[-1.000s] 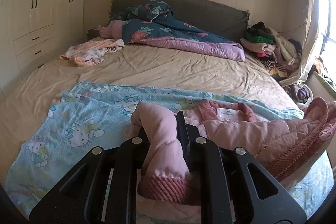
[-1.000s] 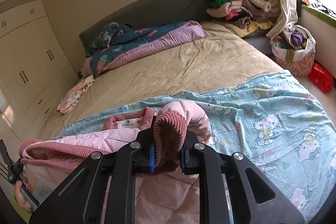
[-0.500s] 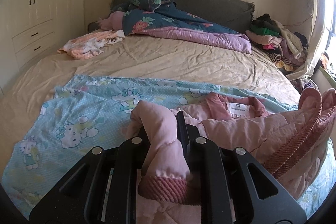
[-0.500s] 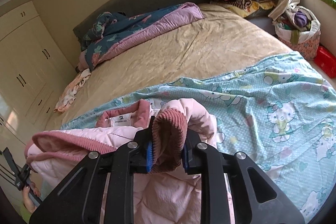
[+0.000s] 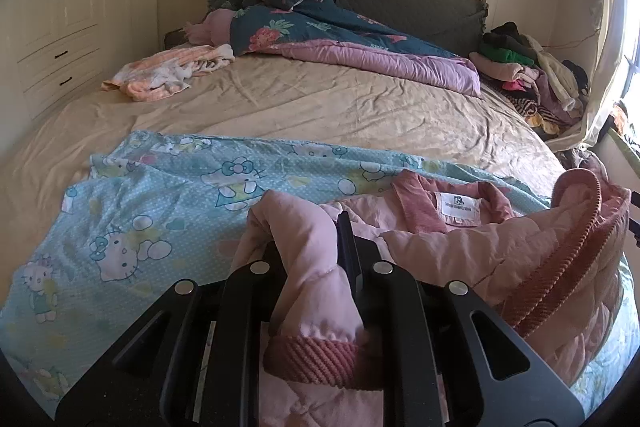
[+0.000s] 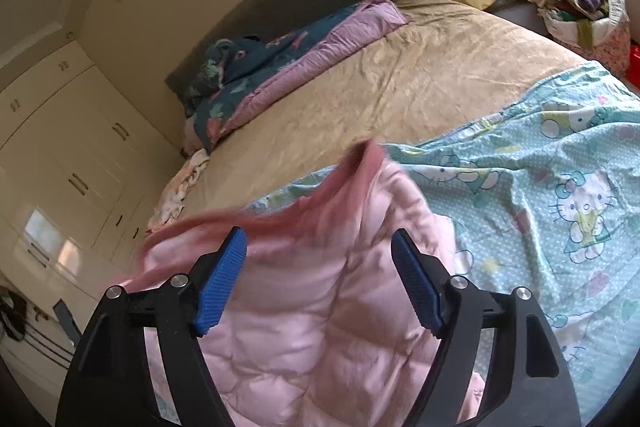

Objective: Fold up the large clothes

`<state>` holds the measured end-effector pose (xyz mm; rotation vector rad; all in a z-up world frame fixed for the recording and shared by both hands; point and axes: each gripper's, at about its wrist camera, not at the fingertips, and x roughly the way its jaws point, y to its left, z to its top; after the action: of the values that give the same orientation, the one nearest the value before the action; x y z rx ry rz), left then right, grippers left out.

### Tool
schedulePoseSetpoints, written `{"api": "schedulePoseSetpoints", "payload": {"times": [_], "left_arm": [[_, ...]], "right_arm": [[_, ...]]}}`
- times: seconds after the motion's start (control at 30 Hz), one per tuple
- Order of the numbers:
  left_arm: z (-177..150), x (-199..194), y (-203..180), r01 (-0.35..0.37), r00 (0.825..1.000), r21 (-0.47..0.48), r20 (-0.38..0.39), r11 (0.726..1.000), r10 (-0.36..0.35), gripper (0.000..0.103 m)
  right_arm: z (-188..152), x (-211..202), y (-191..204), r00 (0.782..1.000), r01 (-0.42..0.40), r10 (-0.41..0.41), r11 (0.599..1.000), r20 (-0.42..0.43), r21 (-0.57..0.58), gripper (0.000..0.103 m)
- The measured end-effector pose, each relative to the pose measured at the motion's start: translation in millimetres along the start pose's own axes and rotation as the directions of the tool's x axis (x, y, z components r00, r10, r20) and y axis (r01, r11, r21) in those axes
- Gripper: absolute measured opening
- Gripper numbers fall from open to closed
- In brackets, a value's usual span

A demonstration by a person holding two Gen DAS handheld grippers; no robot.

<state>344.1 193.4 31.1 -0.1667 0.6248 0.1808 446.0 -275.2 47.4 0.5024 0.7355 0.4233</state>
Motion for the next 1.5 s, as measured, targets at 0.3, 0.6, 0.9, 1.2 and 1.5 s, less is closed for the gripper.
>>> {"api": "schedulePoseSetpoints", "payload": {"times": [0.3,0.6,0.9,1.2,1.5], "left_arm": [[1,5,-7,0.001,1.000,0.007,-0.004,1.000,-0.001,0.010],[4,-4,-12,0.042,0.999,0.010,0.008,0.999,-0.042,0.042],[9,-32,-24,0.037,0.996,0.053,0.075,0.998,-0.041,0.085],[-5,-35,-10,-0.012,0.999,0.081,0.052,0.997,0.008,0.093],[-68,35,22,0.023,0.982,-0.006,-0.186,1.000,-0.024,0.093]], "right_arm": [[-57,33,38,0.991,0.032,-0.062,0.967,-0.114,-0.252,0.079],[-99,62,53,0.974,0.079,-0.147,0.934,-0.175,-0.349,0.086],[-95,26,60,0.985,0.092,-0.140,0.920,-0.099,-0.380,0.089],[-94,-18,37,0.968,0.245,-0.247,0.882,0.048,-0.402,0.098],[-101,16,-32,0.912,0.370,-0.407,0.868,-0.047,-0.330,0.097]]}}
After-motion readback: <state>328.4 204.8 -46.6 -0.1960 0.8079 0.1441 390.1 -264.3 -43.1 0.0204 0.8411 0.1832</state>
